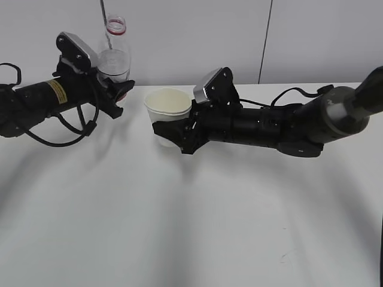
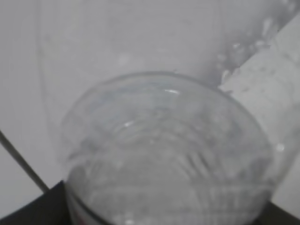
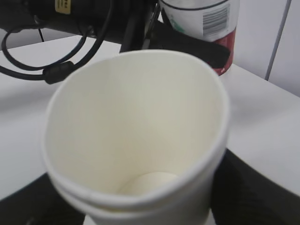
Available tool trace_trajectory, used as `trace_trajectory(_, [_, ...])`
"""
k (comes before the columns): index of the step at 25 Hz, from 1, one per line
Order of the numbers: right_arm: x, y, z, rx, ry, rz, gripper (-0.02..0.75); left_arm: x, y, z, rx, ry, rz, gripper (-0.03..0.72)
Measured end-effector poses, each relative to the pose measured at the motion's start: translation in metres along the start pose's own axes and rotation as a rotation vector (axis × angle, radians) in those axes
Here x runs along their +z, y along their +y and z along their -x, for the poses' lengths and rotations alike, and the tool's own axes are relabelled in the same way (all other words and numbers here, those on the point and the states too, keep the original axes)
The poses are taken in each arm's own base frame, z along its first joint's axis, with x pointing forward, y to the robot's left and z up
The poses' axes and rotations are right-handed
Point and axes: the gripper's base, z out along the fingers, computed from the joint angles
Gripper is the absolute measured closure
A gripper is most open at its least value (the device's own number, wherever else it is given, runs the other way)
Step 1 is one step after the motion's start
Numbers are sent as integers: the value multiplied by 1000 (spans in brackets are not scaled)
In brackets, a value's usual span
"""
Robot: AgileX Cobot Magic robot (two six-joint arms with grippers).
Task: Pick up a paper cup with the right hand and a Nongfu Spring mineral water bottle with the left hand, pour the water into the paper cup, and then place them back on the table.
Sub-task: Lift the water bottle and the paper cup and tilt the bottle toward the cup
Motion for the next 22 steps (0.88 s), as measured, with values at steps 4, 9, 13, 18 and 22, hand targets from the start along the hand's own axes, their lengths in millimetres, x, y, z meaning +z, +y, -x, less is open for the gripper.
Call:
trace_trajectory(4, [1, 0, 0, 6, 5, 3, 227, 6, -13, 5, 31, -10, -57, 288])
trace_trajectory(9, [2, 0, -10, 56, 40, 11, 227, 12, -28, 11, 108, -17, -102, 288])
trace_trajectory(13, [3, 1, -16, 63, 53, 18, 227, 13, -30, 10, 171, 2, -108, 288])
trace_trajectory(18, [3, 2, -12, 65, 24, 31, 227, 13, -28, 9, 223, 10, -93, 288])
trace_trajectory(22, [3, 3, -9, 73, -8, 41, 227, 13, -27, 9, 255, 9, -77, 288])
